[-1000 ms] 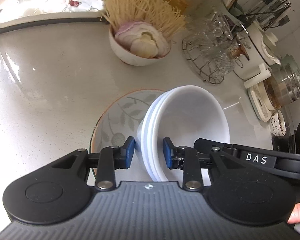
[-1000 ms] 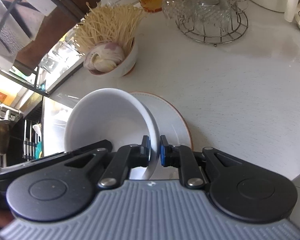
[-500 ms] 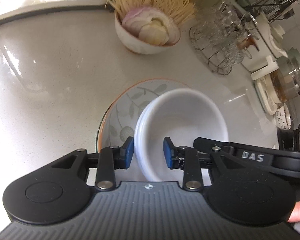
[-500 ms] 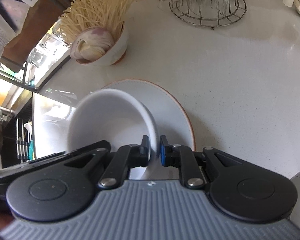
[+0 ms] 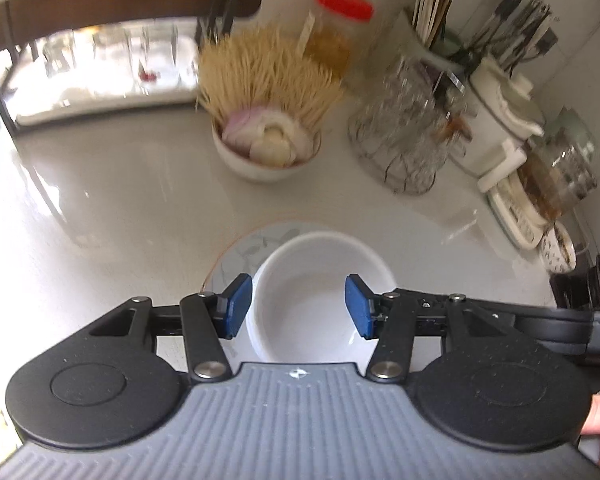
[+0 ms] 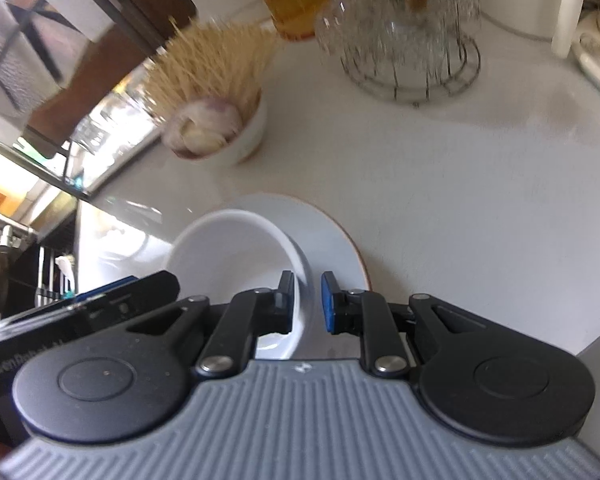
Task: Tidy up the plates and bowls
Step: 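Lower the bowl stack onto the plate stack and open both grippers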
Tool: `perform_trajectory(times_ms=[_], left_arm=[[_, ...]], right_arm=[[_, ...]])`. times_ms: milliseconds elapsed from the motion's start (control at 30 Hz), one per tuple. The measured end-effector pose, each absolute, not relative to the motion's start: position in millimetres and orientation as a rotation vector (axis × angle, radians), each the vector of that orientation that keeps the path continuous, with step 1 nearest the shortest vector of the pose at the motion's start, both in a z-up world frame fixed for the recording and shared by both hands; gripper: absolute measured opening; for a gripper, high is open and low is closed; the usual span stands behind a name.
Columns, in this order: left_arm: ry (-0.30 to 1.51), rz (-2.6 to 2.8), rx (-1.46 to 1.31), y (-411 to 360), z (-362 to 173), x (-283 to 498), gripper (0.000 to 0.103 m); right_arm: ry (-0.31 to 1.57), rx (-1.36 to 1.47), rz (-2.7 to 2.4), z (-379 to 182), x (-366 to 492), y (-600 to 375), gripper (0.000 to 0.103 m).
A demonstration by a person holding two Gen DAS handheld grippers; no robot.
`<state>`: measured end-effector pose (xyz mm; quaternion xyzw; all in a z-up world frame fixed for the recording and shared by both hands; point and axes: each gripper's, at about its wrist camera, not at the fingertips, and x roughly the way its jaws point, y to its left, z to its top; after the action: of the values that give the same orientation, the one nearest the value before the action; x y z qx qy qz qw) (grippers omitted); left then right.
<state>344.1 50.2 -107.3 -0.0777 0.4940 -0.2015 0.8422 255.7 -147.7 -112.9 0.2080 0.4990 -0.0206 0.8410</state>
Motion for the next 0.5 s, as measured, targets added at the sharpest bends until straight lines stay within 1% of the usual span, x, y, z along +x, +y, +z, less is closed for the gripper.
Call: perform_trajectory(times_ms=[300,500], left_arm=[[0.864,-0.359,-0.112,45,-43,292,0.057],[0.820,-0.305,-0.129,39,-22,257,0.057]], right_arm=[[0.856,0.385,0.050,-56,220,-161,0.018],[0.736,0.337,0.115,-22,180,-167,0.018]])
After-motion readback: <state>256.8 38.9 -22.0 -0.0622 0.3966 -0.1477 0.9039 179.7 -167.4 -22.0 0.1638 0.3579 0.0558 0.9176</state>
